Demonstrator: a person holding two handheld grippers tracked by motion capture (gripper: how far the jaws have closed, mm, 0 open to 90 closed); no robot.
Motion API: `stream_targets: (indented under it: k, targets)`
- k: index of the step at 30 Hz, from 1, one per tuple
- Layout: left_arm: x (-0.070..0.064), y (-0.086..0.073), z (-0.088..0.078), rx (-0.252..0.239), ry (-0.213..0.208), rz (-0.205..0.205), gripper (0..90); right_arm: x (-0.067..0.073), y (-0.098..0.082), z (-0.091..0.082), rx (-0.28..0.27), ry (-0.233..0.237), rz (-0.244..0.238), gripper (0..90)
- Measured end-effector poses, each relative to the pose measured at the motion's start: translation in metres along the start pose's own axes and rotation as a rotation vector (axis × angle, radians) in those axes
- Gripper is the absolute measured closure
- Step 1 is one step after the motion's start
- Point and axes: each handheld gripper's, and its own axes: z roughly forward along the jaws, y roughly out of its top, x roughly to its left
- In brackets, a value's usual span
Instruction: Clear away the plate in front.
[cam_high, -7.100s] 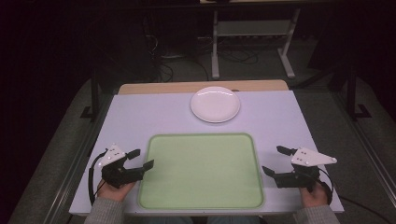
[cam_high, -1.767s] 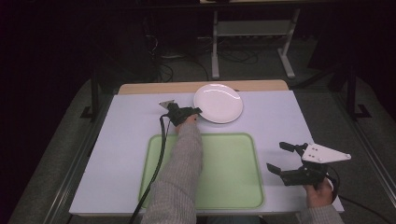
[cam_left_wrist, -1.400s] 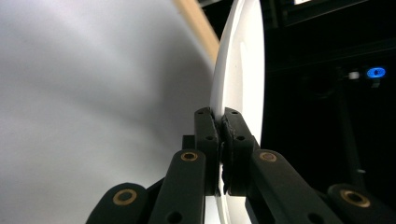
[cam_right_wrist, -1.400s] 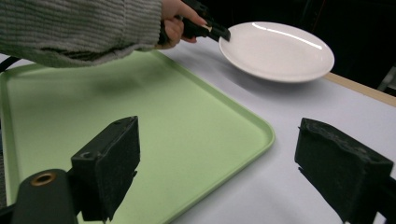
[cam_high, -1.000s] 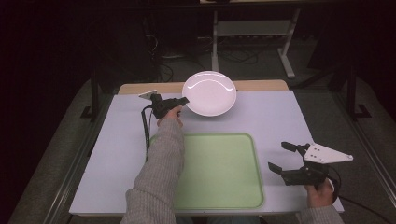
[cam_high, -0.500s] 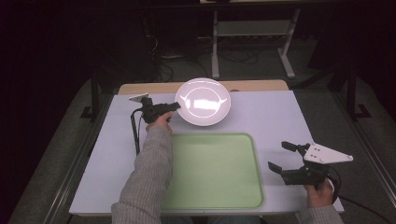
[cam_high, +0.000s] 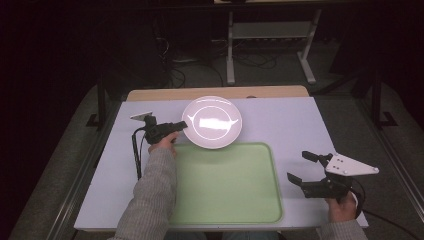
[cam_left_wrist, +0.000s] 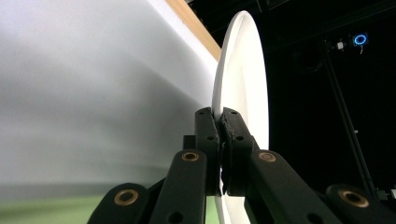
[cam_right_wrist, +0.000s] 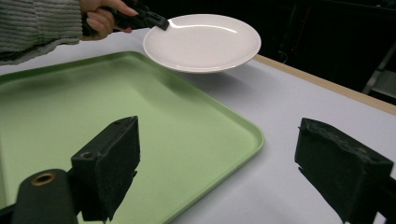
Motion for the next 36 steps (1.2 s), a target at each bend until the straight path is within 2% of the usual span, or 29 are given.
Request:
stream_targets:
  k: [3,5,9,14,18,22,30,36]
  targets:
    - [-0.003,-0.004,-0.003,0.022,0.000,0.021,87.3,0.000,0.000,0.000,0.000,0.000,0.000,13.2]
    - [-0.004,-0.007,-0.007,0.030,0.004,0.052,87.5,0.000,0.000,0.000,-0.004,-0.003,0.002,13.2]
    - [-0.004,-0.013,-0.016,0.042,0.020,0.076,87.5,0.000,0.000,-0.001,-0.009,-0.003,0.004,13.2]
    - [0.003,-0.021,-0.029,0.053,0.019,0.075,87.5,0.001,0.001,0.000,-0.005,0.000,0.001,13.2]
    - [0.010,-0.031,-0.034,0.053,-0.006,0.042,87.5,0.001,0.001,0.002,-0.003,-0.002,0.000,13.2]
    - [0.010,-0.036,-0.039,0.067,-0.013,0.056,87.5,0.002,0.001,0.002,-0.006,-0.003,-0.001,13.2]
    - [0.015,-0.045,-0.052,0.067,-0.004,0.047,87.5,0.002,0.001,0.002,-0.002,-0.002,-0.002,13.2]
    - [0.018,-0.051,-0.061,0.064,0.002,0.059,87.5,0.002,0.001,0.003,-0.001,-0.001,0.002,13.2]
